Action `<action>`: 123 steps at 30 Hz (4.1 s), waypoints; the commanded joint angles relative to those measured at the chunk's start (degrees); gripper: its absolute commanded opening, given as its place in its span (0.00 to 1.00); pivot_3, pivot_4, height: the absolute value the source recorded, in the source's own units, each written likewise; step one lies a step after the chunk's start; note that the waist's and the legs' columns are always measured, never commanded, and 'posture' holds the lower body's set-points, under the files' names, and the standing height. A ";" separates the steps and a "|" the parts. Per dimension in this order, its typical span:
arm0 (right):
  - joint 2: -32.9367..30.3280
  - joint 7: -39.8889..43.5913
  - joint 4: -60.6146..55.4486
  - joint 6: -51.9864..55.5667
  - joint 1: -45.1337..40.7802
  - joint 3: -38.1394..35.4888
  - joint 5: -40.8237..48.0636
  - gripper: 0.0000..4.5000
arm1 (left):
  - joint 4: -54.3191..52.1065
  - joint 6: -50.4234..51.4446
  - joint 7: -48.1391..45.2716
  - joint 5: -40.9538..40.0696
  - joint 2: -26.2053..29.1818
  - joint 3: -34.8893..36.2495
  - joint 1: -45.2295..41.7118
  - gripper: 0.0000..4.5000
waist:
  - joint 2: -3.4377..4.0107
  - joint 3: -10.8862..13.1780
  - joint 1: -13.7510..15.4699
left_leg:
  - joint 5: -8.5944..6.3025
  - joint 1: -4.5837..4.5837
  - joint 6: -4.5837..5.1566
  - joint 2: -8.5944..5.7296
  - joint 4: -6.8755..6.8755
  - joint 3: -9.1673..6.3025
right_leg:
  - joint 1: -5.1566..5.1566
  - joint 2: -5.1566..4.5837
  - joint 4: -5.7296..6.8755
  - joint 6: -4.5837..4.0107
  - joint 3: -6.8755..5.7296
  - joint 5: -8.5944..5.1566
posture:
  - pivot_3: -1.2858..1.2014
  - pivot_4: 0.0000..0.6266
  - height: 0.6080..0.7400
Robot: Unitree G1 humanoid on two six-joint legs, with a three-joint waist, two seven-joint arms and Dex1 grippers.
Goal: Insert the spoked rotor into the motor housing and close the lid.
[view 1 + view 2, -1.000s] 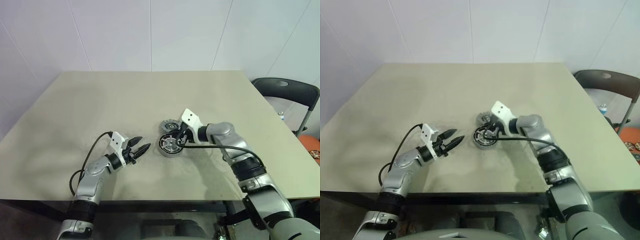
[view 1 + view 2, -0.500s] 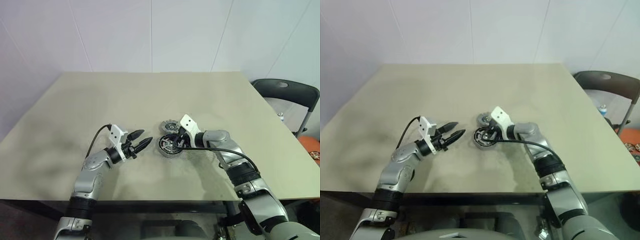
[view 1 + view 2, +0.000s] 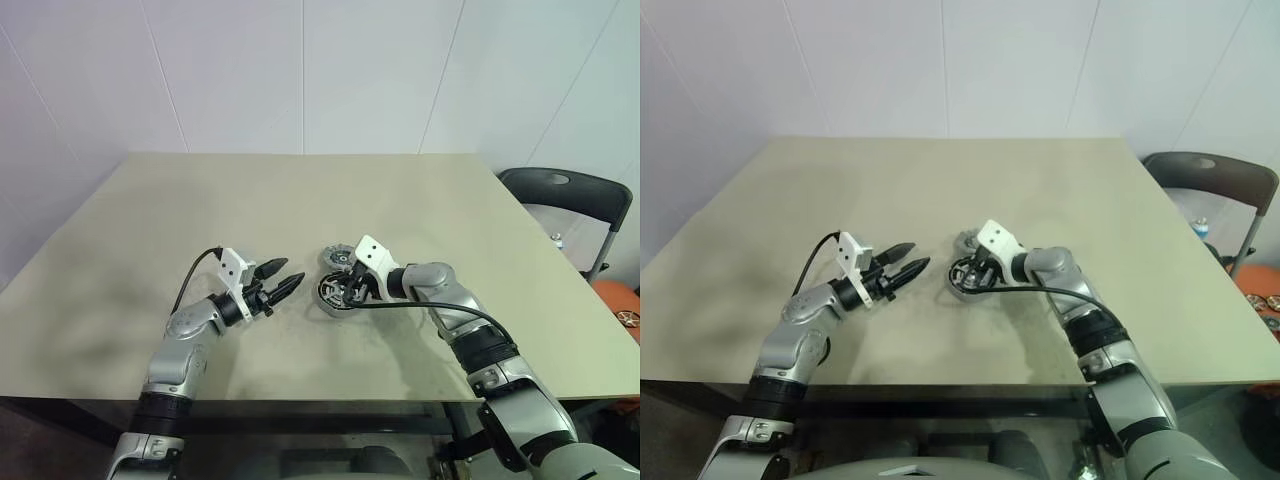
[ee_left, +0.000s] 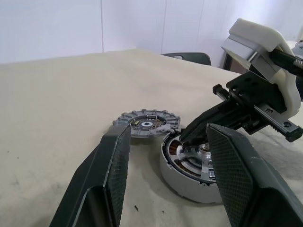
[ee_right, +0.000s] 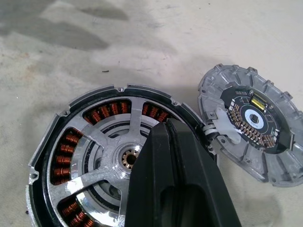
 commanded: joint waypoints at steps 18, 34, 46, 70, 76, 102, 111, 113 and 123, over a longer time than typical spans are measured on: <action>-10.14 13.94 -14.72 3.26 -3.84 4.14 0.37 0.00 | -5.19 1.52 -7.94 -0.16 5.96 -1.71 3.11 1.00 | 0.21 0.14 -0.10 | 0.02 -1.64 -0.04 0.00 -0.13 0.04 | -1.75 -0.15 0.08 0.00 0.04 0.04 | 0.52 0.00 1.00; -17.64 21.03 -20.11 0.02 -3.62 9.32 -3.70 0.09 | -2.58 -1.88 -5.11 2.79 4.75 -2.24 2.36 1.00 | 0.23 0.15 0.19 | 0.01 -1.89 -0.04 -0.03 -0.11 0.03 | -1.96 -0.25 0.04 -0.02 0.00 0.03 | 0.52 0.00 1.00; -19.04 22.03 -20.09 -2.18 -3.26 10.52 -5.89 0.97 | -2.69 -1.74 -4.61 2.83 4.35 -2.14 2.31 0.40 | 0.22 0.15 0.25 | 0.01 -1.89 -0.03 -0.04 -0.07 0.03 | -1.94 -0.25 0.06 -0.02 -0.01 0.03 | 0.52 0.00 1.00; -16.30 19.31 -15.39 -6.35 -2.83 10.78 -9.12 0.02 | -1.13 -2.97 -2.91 3.58 3.77 -1.95 0.68 0.11 | 0.20 0.13 0.35 | 0.02 -1.42 -0.03 -0.05 0.00 0.03 | -1.46 -0.19 0.10 0.04 -0.04 0.06 | 0.52 0.00 1.00; -15.41 20.29 -16.99 -5.78 -4.01 11.14 -9.03 0.02 | -1.15 -3.28 -2.28 3.52 3.44 -1.80 0.85 0.11 | 0.20 0.13 0.17 | 0.02 -1.45 -0.02 -0.05 -0.02 0.04 | -1.51 -0.18 0.10 0.11 -0.04 0.10 | 0.52 0.00 1.00; -8.82 19.10 -16.26 2.00 -4.39 8.82 -5.82 0.59 | -0.30 -3.92 -1.72 3.68 3.05 -2.09 1.12 0.11 | 0.20 0.14 0.15 | 0.02 -1.26 -0.03 -0.05 0.00 0.05 | -1.33 -0.16 0.15 0.10 -0.04 0.10 | 0.52 0.00 1.00; -9.16 19.57 -18.42 9.35 -4.30 -1.25 5.73 0.66 | -0.53 -2.73 -3.43 3.13 2.26 -3.70 0.82 0.11 | 0.19 0.15 0.28 | 0.01 -1.28 -0.03 -0.05 -0.02 0.03 | -1.34 -0.20 0.11 0.10 -0.03 0.10 | 0.52 0.00 1.00; -10.18 18.73 -20.22 12.40 -2.98 -4.29 8.31 0.66 | 0.96 -2.68 -4.77 3.40 1.94 -4.44 -0.71 0.11 | 0.20 0.15 0.36 | 0.01 -1.30 -0.03 -0.05 -0.02 0.04 | -1.35 -0.22 0.10 0.07 -0.03 0.08 | 0.52 0.00 1.00; -11.85 10.81 -34.03 26.93 12.20 -19.05 21.84 0.66 | 10.13 -4.19 -10.74 3.99 -0.67 -7.03 -8.52 0.11 | 0.22 0.15 0.12 | 0.01 -1.49 -0.03 -0.05 -0.06 0.06 | -1.57 -0.24 0.08 0.02 0.03 0.06 | 0.52 0.00 1.00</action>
